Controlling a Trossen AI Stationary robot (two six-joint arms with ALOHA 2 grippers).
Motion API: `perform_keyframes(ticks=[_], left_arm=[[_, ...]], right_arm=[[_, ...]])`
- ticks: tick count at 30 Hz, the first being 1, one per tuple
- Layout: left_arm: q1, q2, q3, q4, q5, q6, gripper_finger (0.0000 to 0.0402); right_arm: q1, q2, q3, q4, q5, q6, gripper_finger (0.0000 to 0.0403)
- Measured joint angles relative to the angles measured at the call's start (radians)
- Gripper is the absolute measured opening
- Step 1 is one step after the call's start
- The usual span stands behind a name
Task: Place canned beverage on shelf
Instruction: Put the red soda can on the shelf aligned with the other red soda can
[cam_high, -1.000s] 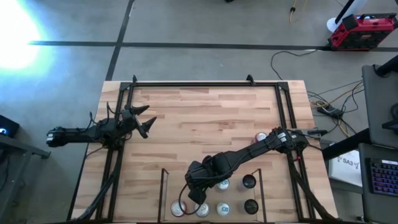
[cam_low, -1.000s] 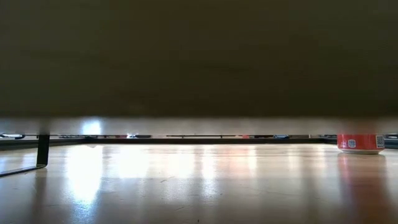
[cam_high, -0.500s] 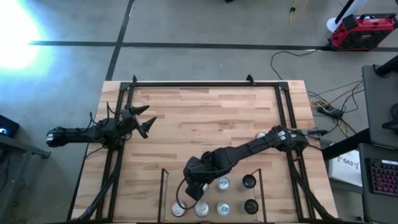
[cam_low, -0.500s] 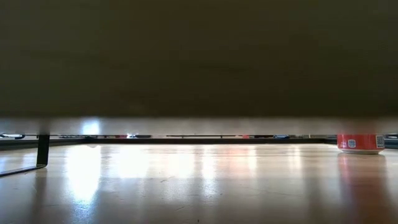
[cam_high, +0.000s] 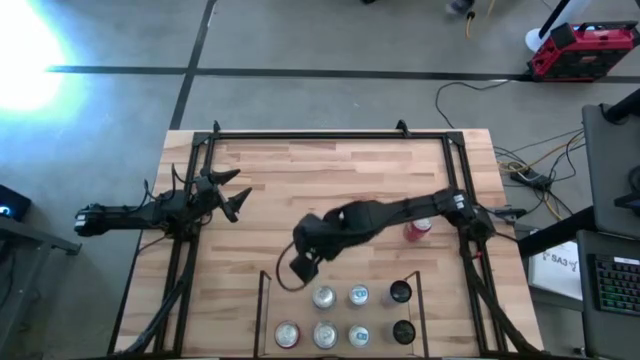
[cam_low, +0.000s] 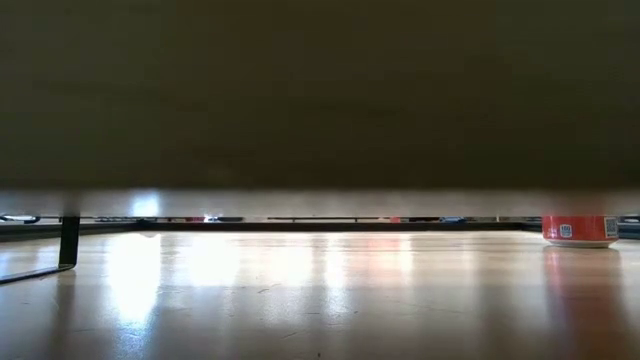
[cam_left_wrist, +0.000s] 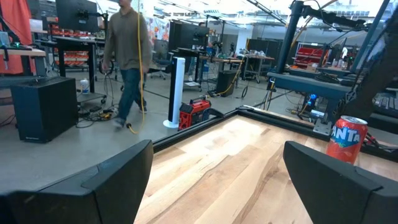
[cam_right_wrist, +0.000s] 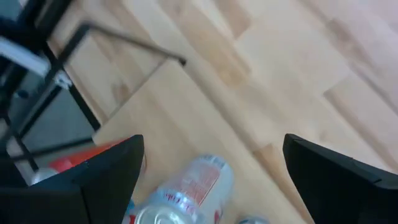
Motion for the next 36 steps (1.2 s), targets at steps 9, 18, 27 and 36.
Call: perform_keyframes(ticks=[9,18,27,36], left_arm=[[0.0,0.0,0.0,0.0,0.0,0.0,0.0346],[0.0,0.0,0.0,0.0,0.0,0.0,0.0346],[0.0,0.0,0.0,0.0,0.0,0.0,0.0346],[0.0,0.0,0.0,0.0,0.0,0.0,0.0346]], right_arm=[[-0.093,-0.031,0.0,-0.264,0.015,0.237,0.0368],[-0.141,-0.108,0.0,-0.255,0.215,0.183,0.0368],[-0.144,-0.348,-0.24,0.03,0.496,-0.12,0.0368],[-0.143,-0.744,-0.857,0.54,0.525,-0.391,0.0368]])
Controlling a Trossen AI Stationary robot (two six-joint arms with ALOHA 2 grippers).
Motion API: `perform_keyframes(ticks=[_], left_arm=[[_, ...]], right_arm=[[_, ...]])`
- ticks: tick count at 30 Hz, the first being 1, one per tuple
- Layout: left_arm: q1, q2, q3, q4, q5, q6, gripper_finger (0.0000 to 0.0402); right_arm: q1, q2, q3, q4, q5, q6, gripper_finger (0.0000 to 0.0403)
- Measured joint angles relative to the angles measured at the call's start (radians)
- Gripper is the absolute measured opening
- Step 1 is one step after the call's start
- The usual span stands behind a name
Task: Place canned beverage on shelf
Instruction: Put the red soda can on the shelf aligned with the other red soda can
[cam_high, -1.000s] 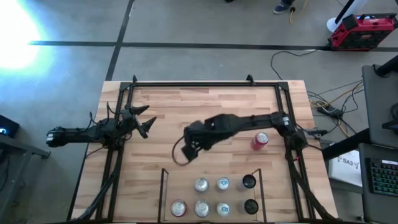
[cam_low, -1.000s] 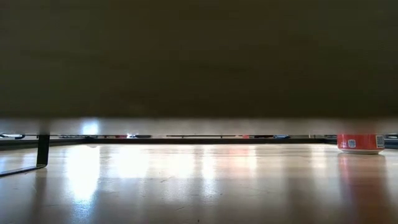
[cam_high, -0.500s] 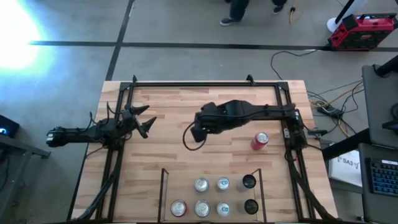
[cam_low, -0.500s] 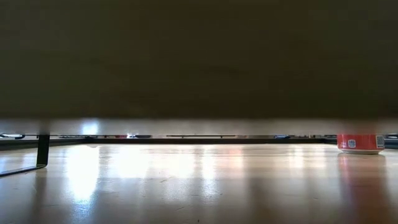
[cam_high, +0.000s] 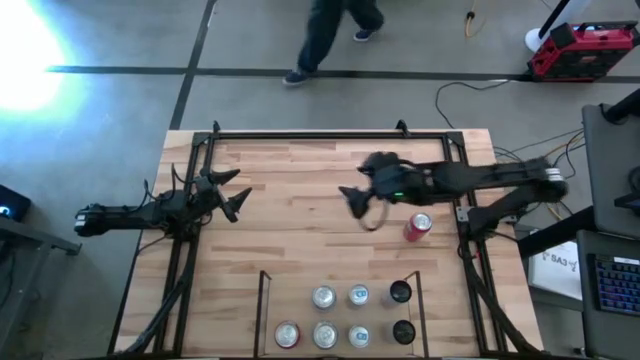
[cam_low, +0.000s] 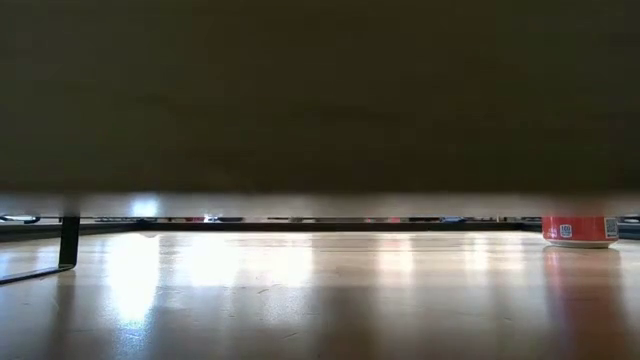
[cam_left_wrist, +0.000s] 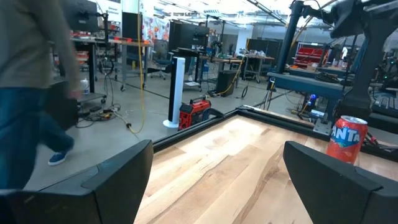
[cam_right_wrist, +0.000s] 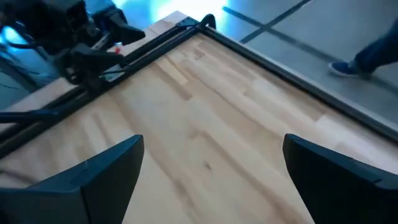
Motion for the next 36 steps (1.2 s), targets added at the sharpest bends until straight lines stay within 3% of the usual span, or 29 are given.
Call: perform_keyframes(ticks=[5,12,17,19,22,26,36], left_arm=[[0.0,0.0,0.0,0.0,0.0,0.0,0.0346],[0.0,0.0,0.0,0.0,0.0,0.0,0.0346],[0.0,0.0,0.0,0.0,0.0,0.0,0.0346],[0.0,0.0,0.0,0.0,0.0,0.0,0.0346],[0.0,0.0,0.0,0.0,0.0,0.0,0.0346],[0.0,0.0,0.0,0.0,0.0,0.0,0.0346],[0.0,0.0,0.0,0.0,0.0,0.0,0.0346]], right_arm=[[0.001,-0.196,-0.222,0.019,-0.056,0.094,0.0368],[0.001,-0.403,-0.409,-0.019,-0.166,0.113,0.0368],[0.001,-0.511,-0.499,-0.233,-0.269,0.409,0.0368],[0.001,-0.539,-0.53,-0.25,-0.28,0.434,0.0368],[0.001,-0.564,-0.545,-0.294,-0.289,0.454,0.0368],[0.001,-0.56,-0.54,-0.51,-0.418,0.733,0.0368],[0.001,-0.405,-0.545,-0.585,-0.437,0.83,0.0368]])
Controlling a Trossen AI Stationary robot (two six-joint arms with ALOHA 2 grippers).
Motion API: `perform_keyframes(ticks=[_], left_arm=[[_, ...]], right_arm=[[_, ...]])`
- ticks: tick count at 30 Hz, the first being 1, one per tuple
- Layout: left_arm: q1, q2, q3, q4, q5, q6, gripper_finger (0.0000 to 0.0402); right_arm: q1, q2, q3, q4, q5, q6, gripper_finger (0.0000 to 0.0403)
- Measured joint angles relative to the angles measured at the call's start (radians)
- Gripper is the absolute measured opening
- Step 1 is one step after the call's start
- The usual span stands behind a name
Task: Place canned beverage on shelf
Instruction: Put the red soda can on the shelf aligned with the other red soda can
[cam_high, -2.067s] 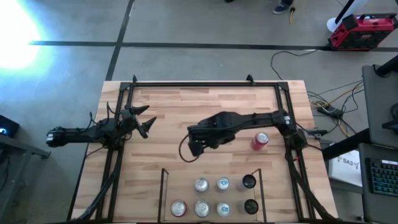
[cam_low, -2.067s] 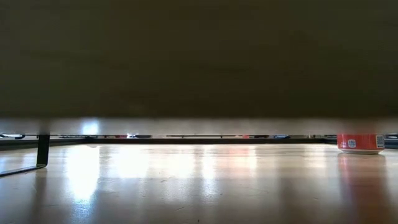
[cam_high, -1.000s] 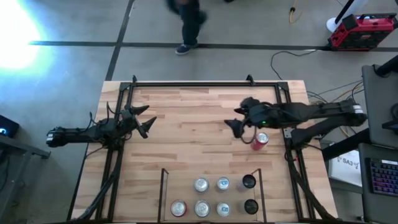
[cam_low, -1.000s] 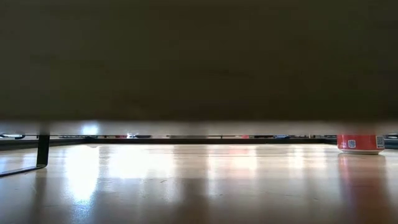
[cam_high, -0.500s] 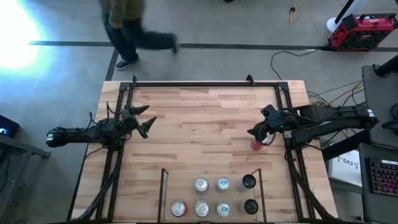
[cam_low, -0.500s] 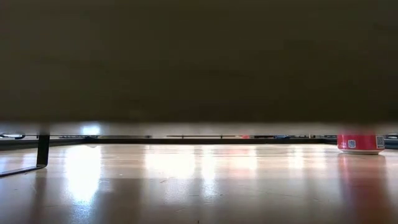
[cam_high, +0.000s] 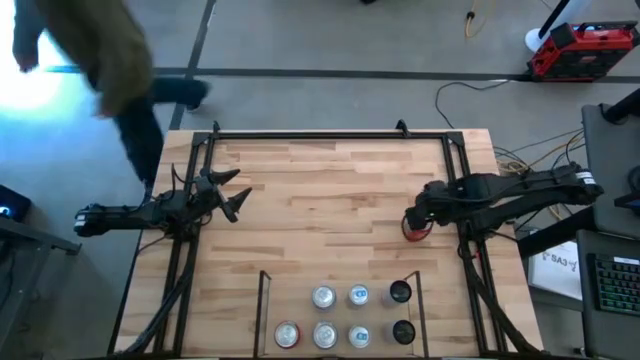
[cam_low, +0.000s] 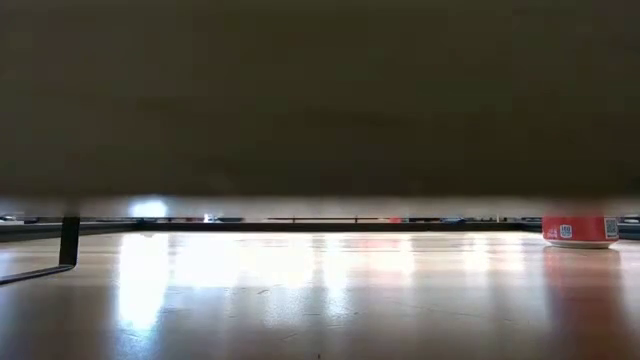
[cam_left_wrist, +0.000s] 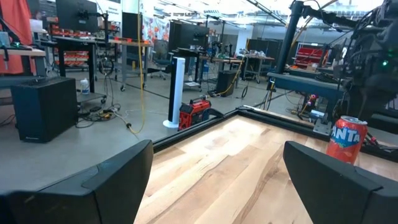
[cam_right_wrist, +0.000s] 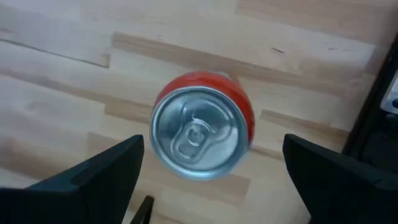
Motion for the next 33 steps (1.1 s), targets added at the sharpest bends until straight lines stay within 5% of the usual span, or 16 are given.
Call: perform_keyframes(ticks=[16,24,33], left_arm=[[0.0,0.0,0.0,0.0,0.0,0.0,0.0346],[0.0,0.0,0.0,0.0,0.0,0.0,0.0346],[0.0,0.0,0.0,0.0,0.0,0.0,0.0346]], right_arm=[[0.0,0.266,0.001,0.056,-0.019,0.046,0.0367],[0.0,0.291,0.002,0.087,-0.016,0.086,0.0287],[-0.016,0.315,0.035,0.214,-0.021,0.099,0.0287]])
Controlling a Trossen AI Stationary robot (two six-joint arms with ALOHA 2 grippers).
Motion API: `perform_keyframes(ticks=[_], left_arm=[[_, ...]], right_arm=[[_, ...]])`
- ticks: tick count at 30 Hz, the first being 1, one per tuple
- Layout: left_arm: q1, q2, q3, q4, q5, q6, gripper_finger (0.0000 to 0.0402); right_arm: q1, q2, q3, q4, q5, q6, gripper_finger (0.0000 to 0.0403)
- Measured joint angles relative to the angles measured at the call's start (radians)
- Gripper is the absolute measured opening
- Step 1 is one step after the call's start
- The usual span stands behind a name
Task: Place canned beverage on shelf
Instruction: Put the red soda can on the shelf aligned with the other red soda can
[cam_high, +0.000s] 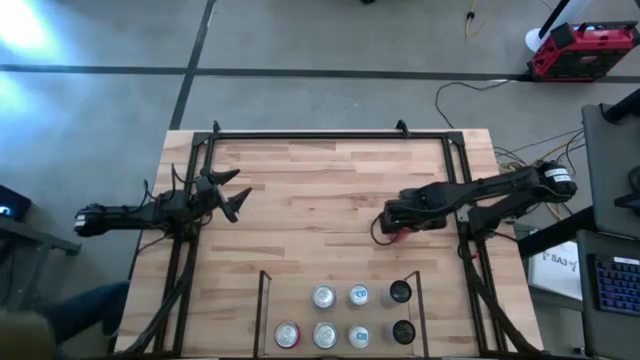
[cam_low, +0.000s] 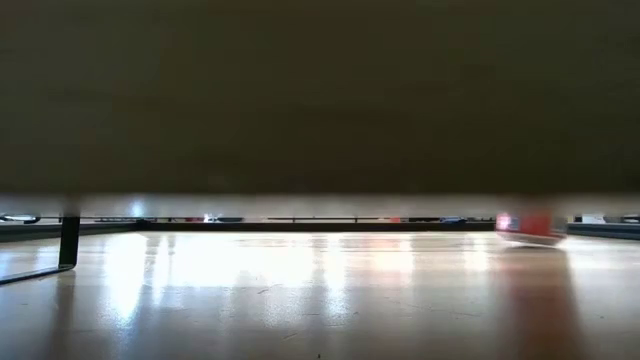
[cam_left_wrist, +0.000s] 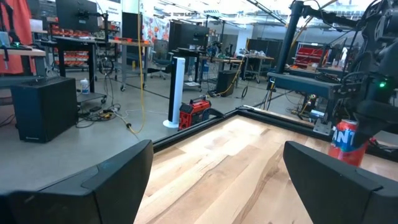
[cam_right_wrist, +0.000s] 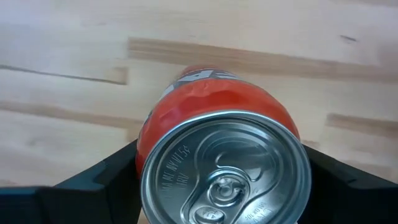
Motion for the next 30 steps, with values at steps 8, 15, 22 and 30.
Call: perform_keyframes(ticks=[8,15,22,30], left_arm=[[0.0,0.0,0.0,0.0,0.0,0.0,0.0346],[0.0,0.0,0.0,0.0,0.0,0.0,0.0346],[0.0,0.0,0.0,0.0,0.0,0.0,0.0346],[0.0,0.0,0.0,0.0,0.0,0.0,0.0346]], right_arm=[[-0.044,0.277,0.296,-0.16,0.003,-0.214,0.0289],[-0.071,0.486,0.59,-0.209,0.008,-0.396,0.0318],[-0.069,0.638,0.797,-0.286,-0.005,-0.526,0.0309],[-0.069,0.749,0.988,-0.306,-0.023,-0.63,0.0312]])
